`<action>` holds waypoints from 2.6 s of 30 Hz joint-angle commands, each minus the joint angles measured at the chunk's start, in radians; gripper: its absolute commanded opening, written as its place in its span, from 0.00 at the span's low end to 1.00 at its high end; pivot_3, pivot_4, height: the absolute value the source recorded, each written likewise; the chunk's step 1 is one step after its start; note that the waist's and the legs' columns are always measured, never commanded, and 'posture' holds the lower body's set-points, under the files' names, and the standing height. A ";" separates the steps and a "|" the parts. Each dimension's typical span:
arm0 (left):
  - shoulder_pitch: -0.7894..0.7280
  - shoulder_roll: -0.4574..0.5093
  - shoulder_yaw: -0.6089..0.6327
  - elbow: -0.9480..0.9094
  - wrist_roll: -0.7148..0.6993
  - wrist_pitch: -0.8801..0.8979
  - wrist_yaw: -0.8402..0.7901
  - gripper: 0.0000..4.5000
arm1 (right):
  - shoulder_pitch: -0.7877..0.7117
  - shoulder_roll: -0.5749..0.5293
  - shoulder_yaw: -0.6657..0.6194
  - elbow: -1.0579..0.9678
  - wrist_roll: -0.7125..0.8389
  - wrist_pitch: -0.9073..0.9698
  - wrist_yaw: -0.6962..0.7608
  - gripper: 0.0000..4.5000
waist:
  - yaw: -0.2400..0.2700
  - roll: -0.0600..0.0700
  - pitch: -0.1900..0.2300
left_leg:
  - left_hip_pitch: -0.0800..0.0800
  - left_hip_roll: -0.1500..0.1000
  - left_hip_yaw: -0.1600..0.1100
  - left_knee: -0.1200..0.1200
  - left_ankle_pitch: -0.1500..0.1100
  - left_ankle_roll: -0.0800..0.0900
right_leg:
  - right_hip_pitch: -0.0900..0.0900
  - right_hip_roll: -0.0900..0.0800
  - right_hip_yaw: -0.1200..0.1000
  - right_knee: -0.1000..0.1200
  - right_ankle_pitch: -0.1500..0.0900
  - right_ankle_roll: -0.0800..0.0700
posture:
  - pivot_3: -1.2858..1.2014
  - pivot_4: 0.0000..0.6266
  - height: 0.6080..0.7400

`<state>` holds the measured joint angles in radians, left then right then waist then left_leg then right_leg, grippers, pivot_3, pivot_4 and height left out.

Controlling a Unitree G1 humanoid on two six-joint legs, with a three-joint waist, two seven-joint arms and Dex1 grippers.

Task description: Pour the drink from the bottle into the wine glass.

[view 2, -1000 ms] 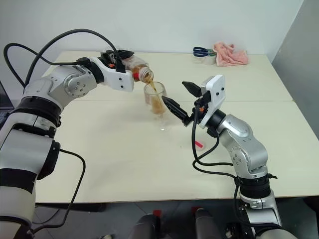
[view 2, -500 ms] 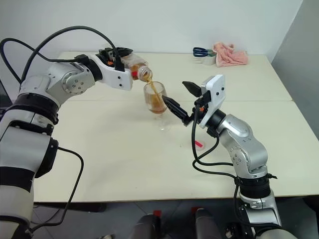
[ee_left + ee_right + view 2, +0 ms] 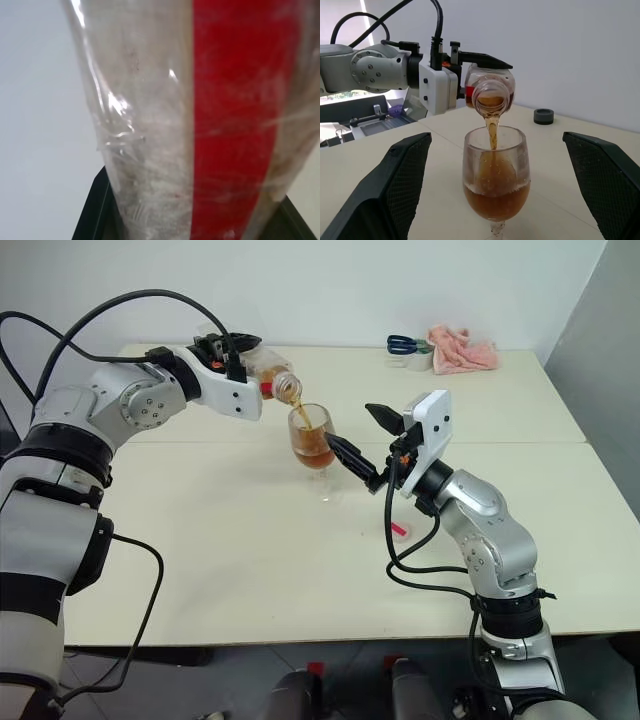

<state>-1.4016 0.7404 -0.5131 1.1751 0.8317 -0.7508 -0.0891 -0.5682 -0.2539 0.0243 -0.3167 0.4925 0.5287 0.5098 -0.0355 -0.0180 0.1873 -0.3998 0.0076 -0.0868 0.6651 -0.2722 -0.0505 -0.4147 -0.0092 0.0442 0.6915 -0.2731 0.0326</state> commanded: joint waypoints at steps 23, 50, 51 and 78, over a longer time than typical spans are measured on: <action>0.164 -0.108 0.375 -0.215 -0.574 0.127 -0.280 0.37 | -0.001 -0.016 -0.007 -0.035 0.018 -0.004 0.018 1.00 | -0.009 0.000 0.000 | 0.000 0.000 0.001 0.001 0.000 0.000 | -0.001 -0.001 0.001 0.004 0.000 0.000 | 0.52 0.24 1.00; 0.916 -0.347 0.851 -0.858 -1.032 0.821 -0.090 0.37 | 0.268 -0.240 0.136 -0.018 -0.056 -0.246 0.433 1.00 | -0.004 -0.002 -0.002 | 0.003 0.001 0.001 0.005 0.000 -0.001 | 0.001 -0.002 0.000 0.005 0.000 0.000 | 0.52 0.24 1.00; 0.918 -0.345 0.853 -0.853 -1.034 0.819 -0.095 0.37 | 0.269 -0.237 0.136 -0.020 -0.057 -0.243 0.431 1.00 | -0.003 -0.002 -0.002 | 0.003 0.001 0.001 0.005 0.000 -0.001 | 0.001 -0.002 0.000 0.005 0.000 0.000 | 0.52 0.24 1.00; 1.020 -0.353 0.856 -0.939 -1.079 0.879 -0.103 1.00 | 0.275 -0.194 0.128 -0.066 -0.041 -0.169 0.351 1.00 | 0.001 -0.003 -0.002 | 0.004 0.001 0.001 0.004 0.000 -0.001 | 0.003 -0.002 0.001 0.004 0.000 0.000 | 0.52 0.24 1.00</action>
<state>-0.3979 0.3866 0.3219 0.3140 -0.2353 0.1152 -0.2063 -0.2963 -0.4503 0.1699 -0.3327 0.4291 0.3596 0.8675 -0.0340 -0.0207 0.1849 -0.3956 0.0089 -0.0857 0.6688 -0.2720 -0.0511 -0.4122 -0.0115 0.0451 0.6956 -0.2729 0.0322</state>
